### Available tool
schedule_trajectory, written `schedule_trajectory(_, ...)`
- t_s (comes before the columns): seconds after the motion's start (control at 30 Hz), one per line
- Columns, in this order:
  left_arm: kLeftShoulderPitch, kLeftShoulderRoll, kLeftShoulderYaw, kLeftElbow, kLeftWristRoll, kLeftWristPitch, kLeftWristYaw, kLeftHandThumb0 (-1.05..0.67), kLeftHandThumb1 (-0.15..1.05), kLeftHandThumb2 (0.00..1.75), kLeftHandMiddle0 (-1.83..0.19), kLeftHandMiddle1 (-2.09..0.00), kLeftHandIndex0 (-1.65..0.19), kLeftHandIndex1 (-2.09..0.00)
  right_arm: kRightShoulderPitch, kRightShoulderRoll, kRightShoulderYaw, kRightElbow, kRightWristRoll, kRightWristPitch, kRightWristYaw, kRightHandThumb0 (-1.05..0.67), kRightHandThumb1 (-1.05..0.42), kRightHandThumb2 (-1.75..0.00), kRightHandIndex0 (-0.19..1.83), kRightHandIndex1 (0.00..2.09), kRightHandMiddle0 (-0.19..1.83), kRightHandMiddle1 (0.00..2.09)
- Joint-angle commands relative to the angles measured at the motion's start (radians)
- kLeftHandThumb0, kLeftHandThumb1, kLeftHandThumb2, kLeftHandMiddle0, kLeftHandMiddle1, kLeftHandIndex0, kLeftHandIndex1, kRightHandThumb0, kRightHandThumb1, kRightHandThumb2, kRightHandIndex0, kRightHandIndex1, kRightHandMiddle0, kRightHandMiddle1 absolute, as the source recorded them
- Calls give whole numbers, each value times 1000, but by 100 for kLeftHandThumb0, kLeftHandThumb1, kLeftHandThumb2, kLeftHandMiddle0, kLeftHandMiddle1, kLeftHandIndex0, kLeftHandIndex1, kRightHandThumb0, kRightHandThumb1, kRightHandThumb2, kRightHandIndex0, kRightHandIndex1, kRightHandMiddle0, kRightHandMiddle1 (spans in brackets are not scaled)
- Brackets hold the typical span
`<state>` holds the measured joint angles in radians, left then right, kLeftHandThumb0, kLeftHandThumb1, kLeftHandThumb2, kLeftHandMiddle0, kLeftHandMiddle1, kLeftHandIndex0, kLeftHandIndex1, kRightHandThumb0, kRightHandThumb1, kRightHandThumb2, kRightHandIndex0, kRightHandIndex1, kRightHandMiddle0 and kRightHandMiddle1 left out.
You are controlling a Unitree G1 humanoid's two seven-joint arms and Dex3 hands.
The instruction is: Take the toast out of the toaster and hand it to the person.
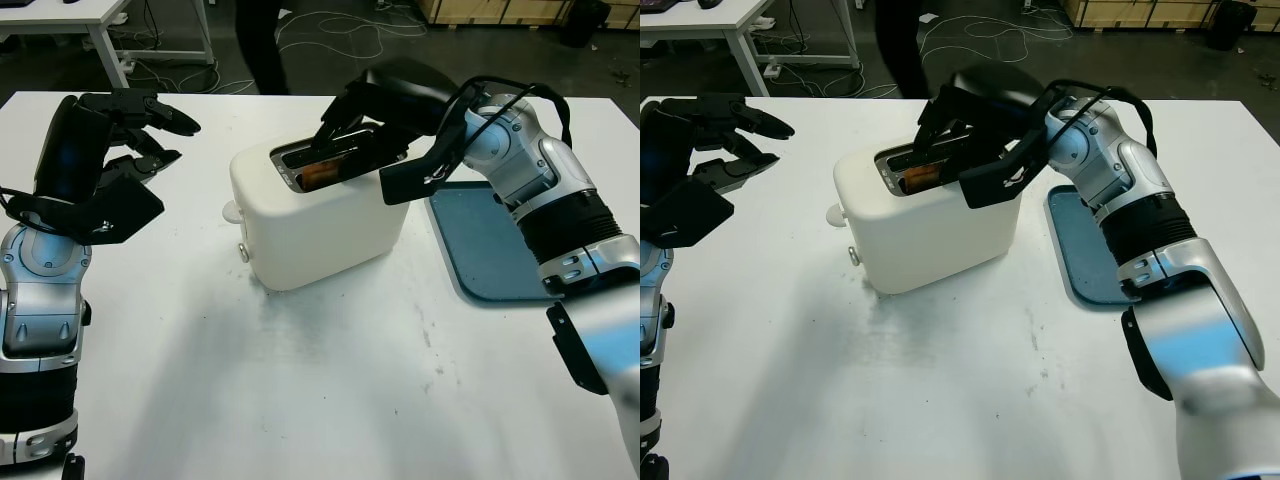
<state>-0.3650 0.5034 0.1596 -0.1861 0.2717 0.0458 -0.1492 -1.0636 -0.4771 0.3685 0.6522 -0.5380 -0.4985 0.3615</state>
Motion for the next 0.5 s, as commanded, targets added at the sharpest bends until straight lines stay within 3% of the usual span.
schedule_trajectory(0.0, 8, 0, 1, -4, -5, -6, 4, 8, 85, 0, -93, -99, -98, -53, 6, 4, 10, 6, -13, 7, 5, -68, -77, 0, 65, 91, 103, 1)
schedule_trajectory(0.27, 9, -3, 1, -9, -6, 2, 3, 8, 85, 0, -95, -100, -98, -53, 14, 1, 25, 10, -27, 22, 10, -67, -76, 0, 66, 90, 103, 1)
schedule_trajectory(0.47, 9, 1, 4, 9, -12, -25, 7, 7, 85, 0, -96, -100, -99, -52, 17, -9, 55, 7, -77, 36, 0, -52, -73, 0, 70, 91, 109, 4)
